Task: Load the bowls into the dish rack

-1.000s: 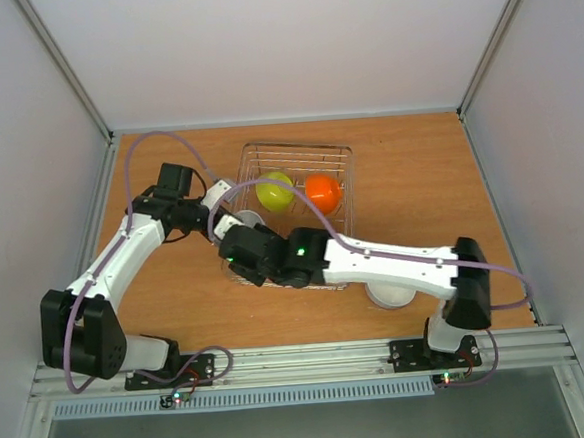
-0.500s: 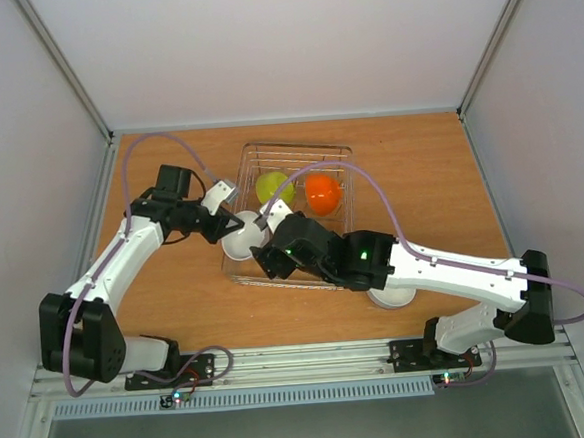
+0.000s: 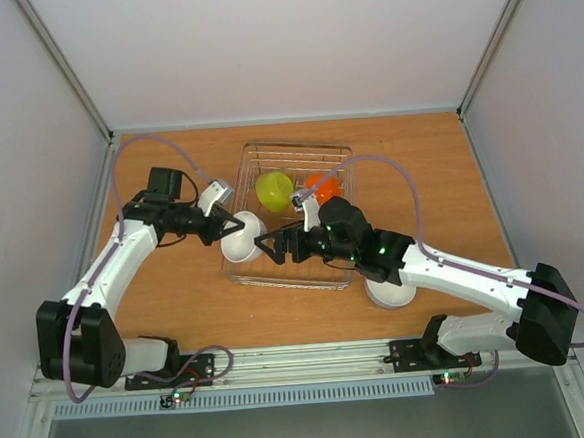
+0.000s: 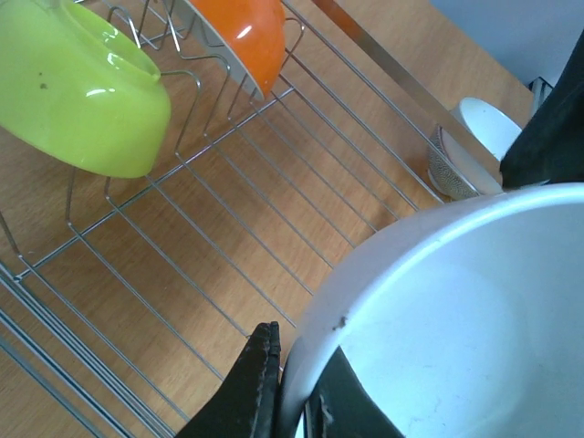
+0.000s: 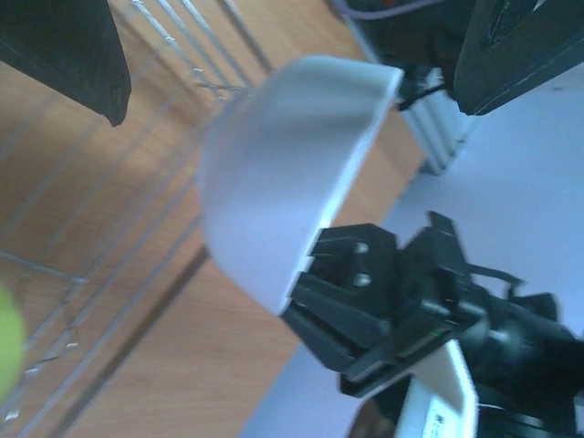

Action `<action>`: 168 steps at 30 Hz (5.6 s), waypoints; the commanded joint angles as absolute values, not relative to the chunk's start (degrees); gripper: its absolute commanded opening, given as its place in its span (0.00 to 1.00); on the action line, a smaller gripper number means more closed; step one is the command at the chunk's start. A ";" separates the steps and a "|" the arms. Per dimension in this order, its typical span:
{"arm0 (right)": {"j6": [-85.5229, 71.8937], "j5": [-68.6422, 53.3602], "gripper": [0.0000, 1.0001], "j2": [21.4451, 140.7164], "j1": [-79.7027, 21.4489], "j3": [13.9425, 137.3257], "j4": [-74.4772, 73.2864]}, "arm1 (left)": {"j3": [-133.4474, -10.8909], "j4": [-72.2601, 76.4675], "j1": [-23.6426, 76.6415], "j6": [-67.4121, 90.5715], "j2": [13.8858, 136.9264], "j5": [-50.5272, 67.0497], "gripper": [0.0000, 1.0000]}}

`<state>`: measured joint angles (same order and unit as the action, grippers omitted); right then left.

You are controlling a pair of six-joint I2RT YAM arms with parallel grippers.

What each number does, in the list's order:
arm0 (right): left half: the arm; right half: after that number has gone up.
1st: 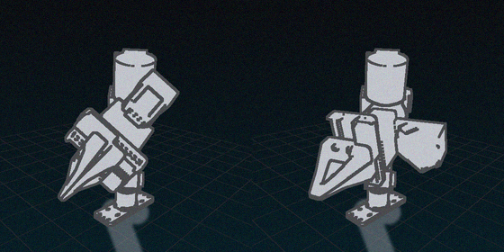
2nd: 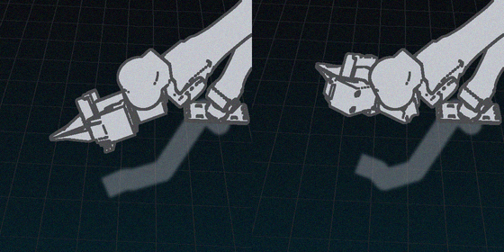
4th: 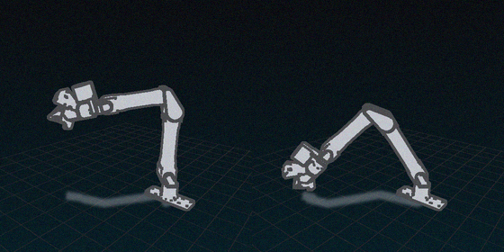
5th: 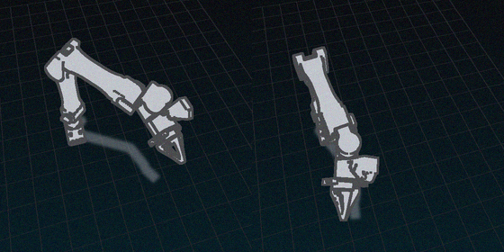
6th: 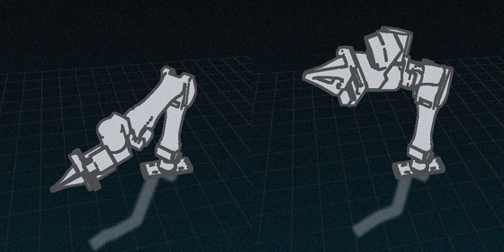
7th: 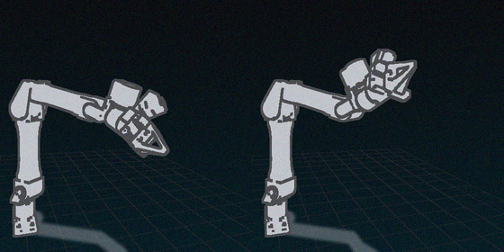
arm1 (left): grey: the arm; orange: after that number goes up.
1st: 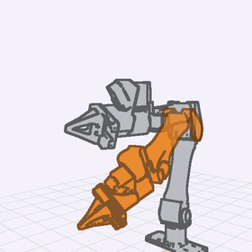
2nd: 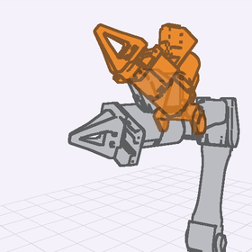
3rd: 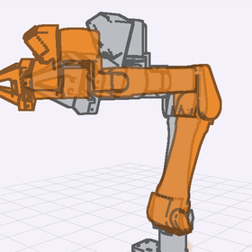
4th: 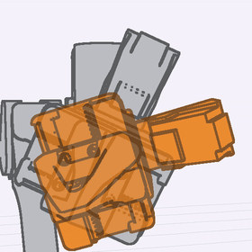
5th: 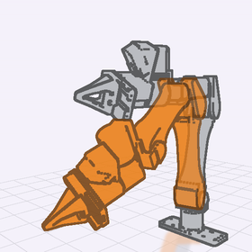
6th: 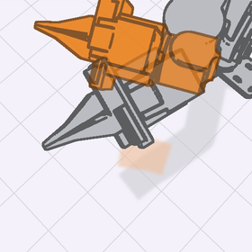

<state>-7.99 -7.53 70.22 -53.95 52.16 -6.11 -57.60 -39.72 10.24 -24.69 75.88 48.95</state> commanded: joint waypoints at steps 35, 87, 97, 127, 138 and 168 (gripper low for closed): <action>-25.26 -21.92 0.74 79.19 -53.61 47.21 23.08 | -55.11 -37.36 8.96 -26.79 69.43 57.67 0.00; -22.16 -20.75 0.99 75.36 -53.52 47.31 16.08 | -54.40 -36.46 8.79 -26.72 66.65 58.34 0.01; -28.08 -27.31 0.99 79.91 -53.53 46.72 27.43 | -53.98 -36.16 8.69 -26.90 66.14 58.18 0.00; -2.48 13.67 0.01 75.55 -54.04 72.48 -46.87 | -48.60 -23.29 8.58 -18.39 59.90 47.05 0.68; -5.44 35.32 0.01 90.17 -58.45 80.72 -65.48 | -48.95 -23.66 8.54 -18.54 61.61 47.47 0.68; -11.88 40.19 0.61 115.62 -61.50 88.79 -78.12 | -49.04 -24.43 8.48 -18.96 60.99 48.28 0.68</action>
